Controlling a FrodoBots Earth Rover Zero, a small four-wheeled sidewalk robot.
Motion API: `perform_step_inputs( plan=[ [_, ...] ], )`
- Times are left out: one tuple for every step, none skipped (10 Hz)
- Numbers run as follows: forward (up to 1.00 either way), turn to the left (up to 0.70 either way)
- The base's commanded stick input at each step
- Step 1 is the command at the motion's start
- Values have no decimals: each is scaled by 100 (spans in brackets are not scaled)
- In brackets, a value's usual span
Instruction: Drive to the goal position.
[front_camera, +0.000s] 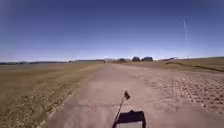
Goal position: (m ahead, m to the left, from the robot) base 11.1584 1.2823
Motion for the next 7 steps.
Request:
perform_step_inputs(
  plan=[
    [100,0],
    [100,0],
    [100,0],
    [100,0],
    [100,0],
    [100,4],
    [100,21]
  ],
)
